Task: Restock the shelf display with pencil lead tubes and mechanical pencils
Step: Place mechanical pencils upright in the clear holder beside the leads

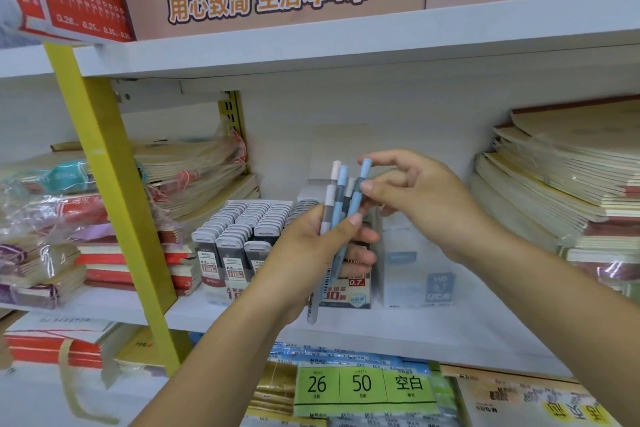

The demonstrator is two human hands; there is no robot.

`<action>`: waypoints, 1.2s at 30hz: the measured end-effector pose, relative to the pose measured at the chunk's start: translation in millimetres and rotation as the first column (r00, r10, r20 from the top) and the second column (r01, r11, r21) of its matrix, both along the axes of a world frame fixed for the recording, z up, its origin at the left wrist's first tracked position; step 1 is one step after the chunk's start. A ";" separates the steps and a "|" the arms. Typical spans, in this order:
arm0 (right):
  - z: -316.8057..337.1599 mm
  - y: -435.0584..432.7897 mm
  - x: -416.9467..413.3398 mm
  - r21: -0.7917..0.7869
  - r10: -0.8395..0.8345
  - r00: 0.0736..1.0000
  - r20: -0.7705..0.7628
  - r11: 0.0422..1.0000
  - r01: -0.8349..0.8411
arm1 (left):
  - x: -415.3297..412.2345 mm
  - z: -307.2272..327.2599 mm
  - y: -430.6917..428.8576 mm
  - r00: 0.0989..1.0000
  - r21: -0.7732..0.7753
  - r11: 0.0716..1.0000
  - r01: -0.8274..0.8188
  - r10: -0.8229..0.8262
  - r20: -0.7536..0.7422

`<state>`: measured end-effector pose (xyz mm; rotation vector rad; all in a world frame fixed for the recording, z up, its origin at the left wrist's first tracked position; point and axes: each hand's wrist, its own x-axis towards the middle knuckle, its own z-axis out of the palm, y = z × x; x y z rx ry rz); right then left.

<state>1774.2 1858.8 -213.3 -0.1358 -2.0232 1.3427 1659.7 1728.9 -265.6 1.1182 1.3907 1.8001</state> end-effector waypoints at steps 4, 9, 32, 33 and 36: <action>15.4 27.1 14.1 -0.218 -0.240 0.931 -0.274 0.959 0.183 | -1.7 -1.7 -3.3 0.998 -0.034 0.997 -0.063 0.062 -0.017; 6.2 63.3 5.2 0.282 -0.397 0.906 -0.149 0.861 0.424 | -0.7 0.6 -5.2 0.989 -0.044 0.993 -0.113 0.108 -0.099; -23.4 77.8 -31.6 0.752 -0.527 0.839 0.135 0.606 0.259 | -4.1 3.2 -11.6 0.991 -0.057 0.993 -0.104 0.099 -0.093; -20.8 76.6 -30.0 0.759 -0.542 0.831 0.125 0.592 0.272 | -4.1 3.5 -12.0 0.992 -0.052 0.994 -0.099 0.095 -0.079; -11.4 61.7 -18.8 0.689 -0.552 0.832 -0.060 0.580 0.435 | -3.2 3.9 -12.7 0.998 -0.033 0.998 -0.057 0.056 -0.032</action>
